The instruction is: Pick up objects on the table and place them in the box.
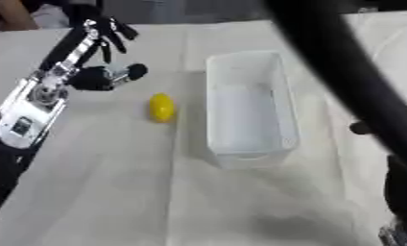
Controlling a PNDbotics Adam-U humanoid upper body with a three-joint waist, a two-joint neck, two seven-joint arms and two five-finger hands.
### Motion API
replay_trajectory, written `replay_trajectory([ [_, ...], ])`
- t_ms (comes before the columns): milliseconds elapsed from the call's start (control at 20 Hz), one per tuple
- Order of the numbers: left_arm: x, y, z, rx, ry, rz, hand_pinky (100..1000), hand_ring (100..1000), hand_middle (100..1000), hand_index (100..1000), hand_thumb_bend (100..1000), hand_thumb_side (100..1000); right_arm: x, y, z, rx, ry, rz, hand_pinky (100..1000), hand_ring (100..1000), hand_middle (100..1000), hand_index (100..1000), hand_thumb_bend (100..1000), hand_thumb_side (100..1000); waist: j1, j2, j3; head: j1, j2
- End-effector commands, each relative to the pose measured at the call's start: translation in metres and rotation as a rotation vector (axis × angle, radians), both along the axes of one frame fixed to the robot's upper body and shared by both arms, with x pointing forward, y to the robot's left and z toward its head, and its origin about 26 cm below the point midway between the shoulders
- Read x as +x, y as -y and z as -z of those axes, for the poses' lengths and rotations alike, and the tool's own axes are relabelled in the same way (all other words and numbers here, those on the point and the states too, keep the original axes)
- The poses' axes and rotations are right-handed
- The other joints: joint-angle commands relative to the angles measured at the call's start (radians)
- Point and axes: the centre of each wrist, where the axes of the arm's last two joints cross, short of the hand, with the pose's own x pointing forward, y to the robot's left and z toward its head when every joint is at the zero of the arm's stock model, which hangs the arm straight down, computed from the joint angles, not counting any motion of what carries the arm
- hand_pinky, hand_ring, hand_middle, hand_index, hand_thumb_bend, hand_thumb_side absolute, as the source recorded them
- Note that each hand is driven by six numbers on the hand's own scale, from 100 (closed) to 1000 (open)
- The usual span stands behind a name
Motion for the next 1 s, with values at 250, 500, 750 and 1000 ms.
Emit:
replay_trajectory([
  [250, 0.014, -0.008, -0.003, 0.142, -0.011, 0.008, 334, 560, 638, 762, 553, 794, -0.001, -0.001, -0.004, -0.001, 0.013, -0.010, 696, 813, 871, 826, 365, 1000, -0.002, -0.018, -0.003, 0.012, 0.005],
  [500, 0.020, -0.006, 0.002, 0.192, -0.040, 0.026, 339, 562, 640, 763, 552, 795, -0.002, -0.001, -0.004, -0.002, 0.011, -0.010, 696, 813, 871, 829, 366, 1000, -0.003, -0.018, -0.001, 0.011, 0.016],
  [750, 0.024, 0.000, 0.007, 0.241, -0.071, 0.055, 348, 566, 642, 763, 550, 797, -0.002, -0.001, -0.004, -0.004, 0.011, -0.009, 696, 813, 871, 829, 370, 1000, -0.003, -0.017, -0.001, 0.008, 0.025],
  [1000, 0.027, 0.006, 0.010, 0.270, -0.086, 0.083, 350, 566, 642, 763, 549, 798, -0.002, -0.001, -0.004, -0.005, 0.012, -0.010, 696, 814, 871, 828, 370, 1000, -0.003, -0.017, -0.003, 0.004, 0.033],
])
